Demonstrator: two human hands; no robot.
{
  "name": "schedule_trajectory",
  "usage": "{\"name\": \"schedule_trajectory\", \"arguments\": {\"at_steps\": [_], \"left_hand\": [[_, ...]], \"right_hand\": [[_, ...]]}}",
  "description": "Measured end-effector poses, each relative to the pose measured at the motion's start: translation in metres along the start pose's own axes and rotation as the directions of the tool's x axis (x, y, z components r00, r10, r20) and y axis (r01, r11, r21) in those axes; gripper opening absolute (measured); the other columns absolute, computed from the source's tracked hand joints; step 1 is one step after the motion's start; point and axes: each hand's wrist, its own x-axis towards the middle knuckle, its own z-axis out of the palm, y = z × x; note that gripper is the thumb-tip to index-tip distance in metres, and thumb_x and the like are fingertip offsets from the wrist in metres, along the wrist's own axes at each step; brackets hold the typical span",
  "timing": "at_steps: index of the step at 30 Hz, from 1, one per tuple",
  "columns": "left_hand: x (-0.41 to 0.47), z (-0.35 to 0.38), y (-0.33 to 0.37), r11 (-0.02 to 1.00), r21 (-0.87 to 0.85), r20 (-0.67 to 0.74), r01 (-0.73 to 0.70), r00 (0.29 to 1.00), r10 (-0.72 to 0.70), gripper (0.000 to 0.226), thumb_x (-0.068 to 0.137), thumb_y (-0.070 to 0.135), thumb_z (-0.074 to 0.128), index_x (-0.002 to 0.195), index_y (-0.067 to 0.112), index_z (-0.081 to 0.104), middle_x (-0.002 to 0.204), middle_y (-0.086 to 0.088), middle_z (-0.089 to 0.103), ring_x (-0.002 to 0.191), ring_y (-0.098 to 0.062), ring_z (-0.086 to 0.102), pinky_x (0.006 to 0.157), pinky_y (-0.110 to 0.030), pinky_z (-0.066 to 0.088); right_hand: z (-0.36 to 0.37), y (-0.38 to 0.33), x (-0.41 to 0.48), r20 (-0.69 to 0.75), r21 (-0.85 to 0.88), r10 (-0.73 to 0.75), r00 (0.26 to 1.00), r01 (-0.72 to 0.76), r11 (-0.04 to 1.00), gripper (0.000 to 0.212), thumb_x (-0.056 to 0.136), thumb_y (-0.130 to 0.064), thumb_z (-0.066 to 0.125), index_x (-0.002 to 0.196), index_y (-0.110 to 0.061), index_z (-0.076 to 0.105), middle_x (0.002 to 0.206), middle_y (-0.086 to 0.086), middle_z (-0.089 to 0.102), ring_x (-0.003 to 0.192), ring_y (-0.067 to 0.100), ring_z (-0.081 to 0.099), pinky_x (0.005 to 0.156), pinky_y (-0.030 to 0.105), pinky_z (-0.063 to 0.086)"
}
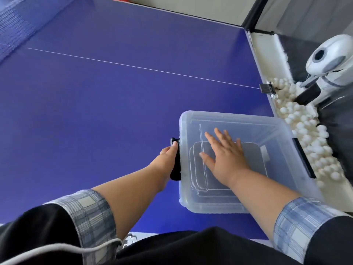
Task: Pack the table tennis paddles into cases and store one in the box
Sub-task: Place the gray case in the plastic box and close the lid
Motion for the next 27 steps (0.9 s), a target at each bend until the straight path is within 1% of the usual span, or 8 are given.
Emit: {"name": "schedule_trajectory", "arguments": {"at_steps": [4,6,9,13,16,20,23,27], "left_hand": [[-0.004,0.011,-0.001,0.998,-0.015,0.024,-0.057,0.998,0.057,0.038,0.083,0.068,0.043,0.119,0.06,0.046,0.085,0.027,0.07,0.081,-0.002,0.07,0.079,-0.035,0.051],[-0.007,0.011,-0.001,0.995,-0.035,0.038,-0.093,0.995,0.095,0.032,0.079,0.071,0.047,0.111,0.069,0.046,0.094,0.026,0.071,0.088,-0.005,0.071,0.077,-0.034,0.054],[-0.014,0.018,0.002,0.962,0.029,0.065,-0.273,0.96,0.271,0.067,0.08,0.065,0.059,0.14,0.053,0.032,0.128,0.02,0.06,0.112,-0.009,0.063,0.091,-0.038,0.054],[-0.023,0.034,0.01,0.81,0.439,0.036,-0.389,0.908,0.417,0.098,0.089,0.047,0.063,0.154,0.035,-0.009,0.158,0.011,0.018,0.14,-0.014,0.032,0.093,-0.027,0.037],[-0.023,0.037,0.008,0.754,0.544,0.019,-0.368,0.904,0.427,0.095,0.095,0.028,0.06,0.154,0.027,-0.014,0.163,0.007,0.005,0.141,-0.016,0.031,0.091,-0.024,0.034],[-0.034,0.041,0.01,0.659,0.66,0.024,-0.361,0.887,0.462,0.088,0.097,0.013,0.054,0.155,0.015,-0.013,0.164,-0.001,-0.004,0.148,-0.019,0.018,0.109,-0.028,0.029],[-0.039,0.049,0.01,0.567,0.708,0.056,-0.421,0.834,0.549,0.076,0.097,0.013,0.048,0.156,0.01,-0.001,0.163,-0.012,-0.006,0.149,-0.031,0.012,0.117,-0.041,0.023],[-0.033,0.05,0.006,0.569,0.726,0.046,-0.386,0.853,0.52,0.079,0.103,0.025,0.045,0.154,0.011,-0.014,0.162,-0.003,-0.023,0.15,-0.018,-0.01,0.118,-0.029,0.014]], "right_hand": [[0.0,-0.001,0.001,0.029,-0.028,0.005,1.0,-0.004,1.0,0.08,0.085,-0.074,-0.002,0.157,-0.04,0.0,0.168,-0.002,-0.006,0.154,0.022,-0.008,0.121,0.055,0.001],[0.0,-0.001,0.002,0.031,-0.033,0.009,0.999,-0.008,0.999,0.08,0.084,-0.074,-0.004,0.157,-0.04,-0.002,0.168,-0.002,-0.008,0.153,0.022,-0.009,0.122,0.055,0.0],[0.0,-0.001,0.003,0.05,-0.02,0.017,0.999,-0.016,1.0,0.082,0.082,-0.076,-0.005,0.156,-0.041,-0.004,0.168,-0.003,-0.011,0.153,0.021,-0.012,0.122,0.054,-0.002],[-0.001,-0.001,0.003,0.058,0.007,0.009,0.998,-0.01,1.0,0.084,0.081,-0.078,-0.003,0.156,-0.041,-0.004,0.168,-0.004,-0.012,0.153,0.021,-0.014,0.121,0.054,-0.005],[0.0,-0.002,0.003,0.051,-0.009,0.011,0.999,-0.01,1.0,0.08,0.084,-0.076,-0.002,0.156,-0.041,-0.005,0.168,-0.003,-0.011,0.153,0.022,-0.013,0.121,0.055,-0.004],[0.002,-0.001,0.004,0.047,-0.029,0.0,0.999,0.001,1.0,0.077,0.087,-0.074,-0.001,0.156,-0.04,-0.006,0.168,-0.001,-0.01,0.153,0.023,-0.012,0.121,0.056,-0.003],[0.004,-0.001,0.005,0.045,-0.008,0.004,0.999,-0.004,1.0,0.077,0.087,-0.075,0.0,0.156,-0.041,-0.007,0.168,-0.002,-0.009,0.153,0.023,-0.013,0.121,0.056,-0.004],[0.005,-0.001,0.007,0.028,0.016,0.008,1.0,-0.008,1.0,0.078,0.085,-0.076,0.001,0.156,-0.042,-0.005,0.168,-0.003,-0.007,0.153,0.022,-0.011,0.121,0.055,-0.004]]}}
